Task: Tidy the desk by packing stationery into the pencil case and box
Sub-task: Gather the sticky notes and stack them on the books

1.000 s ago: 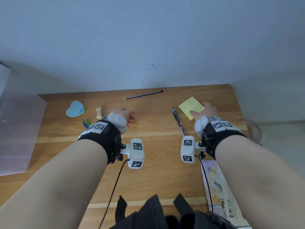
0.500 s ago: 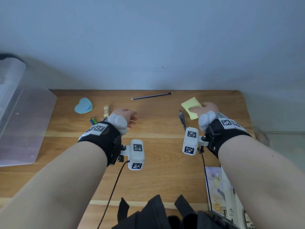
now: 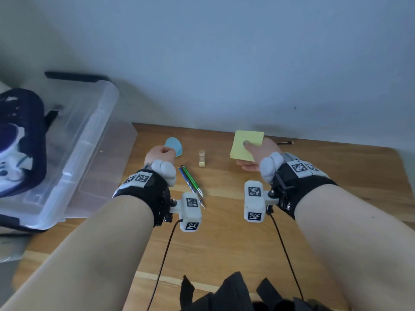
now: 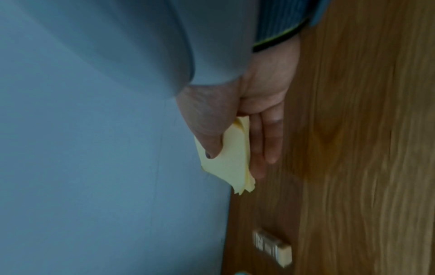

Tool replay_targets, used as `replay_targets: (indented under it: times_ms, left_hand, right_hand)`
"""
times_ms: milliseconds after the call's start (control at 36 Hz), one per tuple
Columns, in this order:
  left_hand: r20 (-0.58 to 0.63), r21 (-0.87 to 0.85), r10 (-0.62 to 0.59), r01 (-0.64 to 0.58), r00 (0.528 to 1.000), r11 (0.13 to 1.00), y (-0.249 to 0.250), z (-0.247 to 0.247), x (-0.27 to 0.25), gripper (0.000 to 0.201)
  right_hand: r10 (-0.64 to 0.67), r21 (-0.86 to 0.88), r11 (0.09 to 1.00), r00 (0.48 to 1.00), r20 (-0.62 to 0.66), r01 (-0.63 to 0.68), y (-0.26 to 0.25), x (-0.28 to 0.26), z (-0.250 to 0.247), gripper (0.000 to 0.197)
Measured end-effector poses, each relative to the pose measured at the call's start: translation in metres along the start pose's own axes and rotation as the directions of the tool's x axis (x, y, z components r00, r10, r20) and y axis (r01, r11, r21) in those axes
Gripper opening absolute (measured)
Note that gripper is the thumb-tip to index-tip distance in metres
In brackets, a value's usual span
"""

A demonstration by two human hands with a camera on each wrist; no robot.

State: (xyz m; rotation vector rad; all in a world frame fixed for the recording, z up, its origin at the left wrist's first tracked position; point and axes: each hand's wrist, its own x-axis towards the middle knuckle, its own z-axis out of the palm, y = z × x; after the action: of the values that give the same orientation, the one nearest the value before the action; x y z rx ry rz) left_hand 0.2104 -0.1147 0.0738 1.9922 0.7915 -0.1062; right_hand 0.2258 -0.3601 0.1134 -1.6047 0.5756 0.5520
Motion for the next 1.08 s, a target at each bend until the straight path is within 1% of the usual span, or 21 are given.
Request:
replay_targets:
  times_ms: [28,111,167,250,306,361,417,500,556,583,611,667,722,750,806,833,861,944,972,1028,1083]
  left_hand:
    - [-0.003,0.049,0.009,-0.009,1.000,0.999,0.003,-0.001,-0.003,0.013]
    - [0.033,0.140,0.032,-0.036,0.999,0.990,0.009,0.001,0.000,0.036]
    - [0.072,0.200,0.048,-0.062,0.996,0.978,0.013,0.005,0.001,0.047]
    - [0.114,0.293,0.047,-0.078,0.992,0.953,0.021,0.012,0.000,0.059]
    - [0.123,0.346,0.055,-0.095,0.991,0.933,0.024,0.016,0.000,0.059]
    - [0.097,0.377,0.076,-0.107,0.992,0.920,0.024,0.017,0.001,0.055]
    - [0.044,0.421,0.075,-0.086,0.996,0.903,0.023,0.015,0.002,0.055]
    - [-0.035,0.462,0.057,-0.034,0.998,0.886,0.019,0.009,0.005,0.068]
    - [-0.064,0.459,0.038,-0.004,0.997,0.888,0.019,0.005,0.009,0.080]
    - [-0.062,0.455,0.033,-0.001,0.998,0.890,0.019,0.004,0.010,0.080]
    - [-0.054,0.457,0.034,-0.006,0.998,0.889,0.020,0.002,0.011,0.075]
    - [-0.034,0.471,0.034,-0.014,0.999,0.882,0.021,0.001,0.009,0.060]
    - [-0.044,0.438,0.038,-0.015,0.998,0.899,0.021,0.003,0.010,0.063]
    - [-0.037,0.407,0.025,-0.007,0.999,0.913,0.023,0.002,0.009,0.061]
    - [0.034,0.352,-0.017,0.004,0.999,0.936,0.028,0.000,0.006,0.038]
    - [0.060,0.311,-0.038,0.018,0.997,0.950,0.031,-0.001,0.005,0.031]
    - [0.065,0.254,-0.044,0.027,0.997,0.967,0.032,0.000,0.005,0.031]
    - [0.016,0.080,0.058,-0.059,0.998,0.995,0.030,0.006,-0.005,0.047]
    - [0.003,0.015,0.076,-0.076,0.997,0.997,0.027,0.009,-0.008,0.051]
    - [0.028,-0.133,0.103,-0.099,0.994,0.986,0.030,0.012,-0.012,0.049]
    - [0.097,-0.332,0.084,-0.048,0.992,0.942,0.037,0.013,-0.017,0.042]
  right_hand:
    - [0.004,-0.001,1.000,1.000,-0.003,-0.004,0.000,-0.001,0.000,0.048]
    - [0.016,-0.032,0.999,1.000,-0.013,-0.016,-0.002,-0.003,0.000,0.053]
    - [-0.001,-0.049,0.999,1.000,-0.016,0.000,-0.005,-0.004,-0.002,0.051]
    - [-0.082,-0.086,0.993,0.996,-0.026,0.079,-0.010,-0.007,-0.005,0.040]
    - [-0.142,-0.135,0.981,0.990,-0.027,0.137,-0.012,-0.010,-0.007,0.027]
    - [-0.175,-0.213,0.963,0.984,-0.022,0.167,-0.012,-0.012,-0.008,0.015]
    - [-0.211,-0.303,0.933,0.977,-0.020,0.195,-0.010,-0.011,-0.007,0.017]
    - [-0.271,-0.396,0.883,0.962,0.006,0.252,-0.011,-0.017,-0.005,0.017]
    - [-0.282,-0.406,0.873,0.959,0.033,0.271,-0.010,-0.018,-0.005,0.023]
    - [-0.275,-0.396,0.878,0.961,0.043,0.269,-0.008,-0.017,-0.006,0.026]
    - [-0.270,-0.384,0.884,0.962,0.050,0.268,-0.008,-0.016,-0.006,0.028]
    - [-0.265,-0.375,0.887,0.962,0.063,0.269,-0.009,-0.016,-0.007,0.029]
    - [-0.272,-0.370,0.887,0.960,0.062,0.275,-0.010,-0.015,-0.007,0.033]
    - [-0.274,-0.358,0.893,0.960,0.052,0.274,-0.010,-0.015,-0.008,0.036]
    - [-0.276,-0.324,0.905,0.960,0.040,0.274,-0.009,-0.014,-0.008,0.044]
    - [-0.274,-0.306,0.912,0.961,0.039,0.272,-0.009,-0.013,-0.008,0.046]
    - [-0.270,-0.291,0.918,0.962,0.040,0.270,-0.009,-0.012,-0.008,0.046]
    - [-0.277,-0.276,0.920,0.960,0.045,0.278,-0.008,-0.011,-0.010,0.040]
    - [-0.279,-0.283,0.917,0.959,0.044,0.280,-0.007,-0.010,-0.011,0.040]
    - [-0.274,-0.318,0.908,0.961,0.038,0.272,-0.007,-0.009,-0.014,0.051]
    - [-0.268,-0.355,0.898,0.963,0.026,0.260,-0.007,-0.009,-0.016,0.054]
